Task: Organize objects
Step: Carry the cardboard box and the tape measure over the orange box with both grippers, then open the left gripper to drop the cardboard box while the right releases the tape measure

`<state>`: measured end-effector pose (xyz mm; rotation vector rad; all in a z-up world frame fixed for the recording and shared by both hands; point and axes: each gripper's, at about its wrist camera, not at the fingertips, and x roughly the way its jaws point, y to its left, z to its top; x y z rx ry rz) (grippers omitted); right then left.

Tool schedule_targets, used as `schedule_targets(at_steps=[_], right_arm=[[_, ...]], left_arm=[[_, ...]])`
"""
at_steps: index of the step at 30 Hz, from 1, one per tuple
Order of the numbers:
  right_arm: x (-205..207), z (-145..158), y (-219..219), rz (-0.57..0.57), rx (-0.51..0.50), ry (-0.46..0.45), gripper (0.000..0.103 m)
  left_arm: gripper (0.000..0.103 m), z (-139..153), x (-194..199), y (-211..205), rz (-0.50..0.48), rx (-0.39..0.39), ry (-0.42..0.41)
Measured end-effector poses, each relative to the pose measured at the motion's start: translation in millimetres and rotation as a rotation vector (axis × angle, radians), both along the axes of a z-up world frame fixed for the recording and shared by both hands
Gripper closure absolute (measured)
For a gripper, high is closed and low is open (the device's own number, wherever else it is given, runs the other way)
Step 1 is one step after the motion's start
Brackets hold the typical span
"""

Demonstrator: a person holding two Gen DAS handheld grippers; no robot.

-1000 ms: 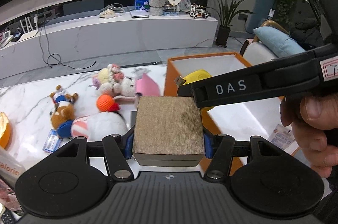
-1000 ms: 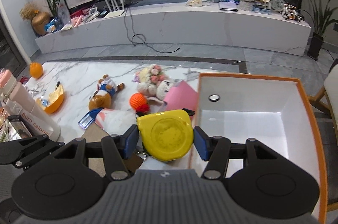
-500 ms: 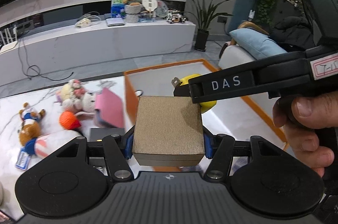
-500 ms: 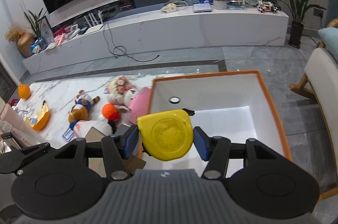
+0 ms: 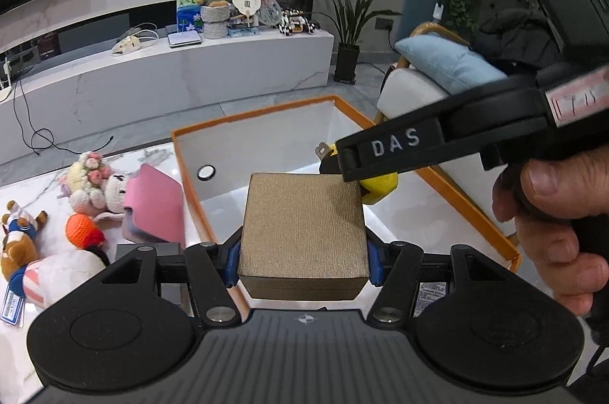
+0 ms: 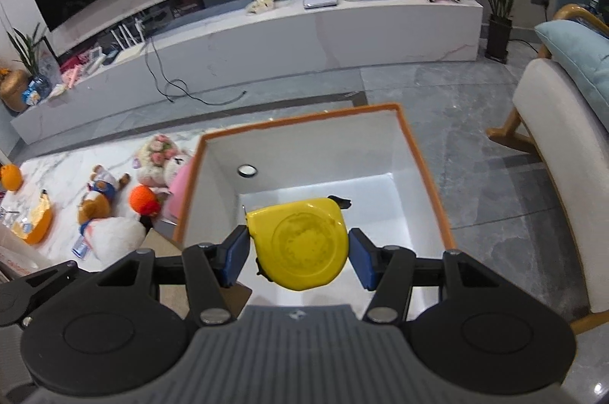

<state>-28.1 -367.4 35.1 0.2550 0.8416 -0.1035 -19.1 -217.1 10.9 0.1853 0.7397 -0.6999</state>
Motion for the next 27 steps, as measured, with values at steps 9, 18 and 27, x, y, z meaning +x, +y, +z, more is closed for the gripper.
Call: schedule_targets(at_steps=[9, 18, 27], right_arm=[[8.7, -23.6, -7.3, -0.007, -0.067, 0.107, 0.045], [13.4, -45.8, -9.0, 0.034, -0.113, 0.207, 0.045], [19.4, -64.0, 4.6, 0.099, -0.157, 0.287, 0.044]], left_arm=[[0.035, -22.0, -9.4, -28.6, -0.043, 0.130, -0.054], [0.035, -39.3, -10.6, -37.6, -0.079, 0.206, 0.007], [0.032, -46.2, -16.7, -45.6, -0.096, 0.277, -0.018]])
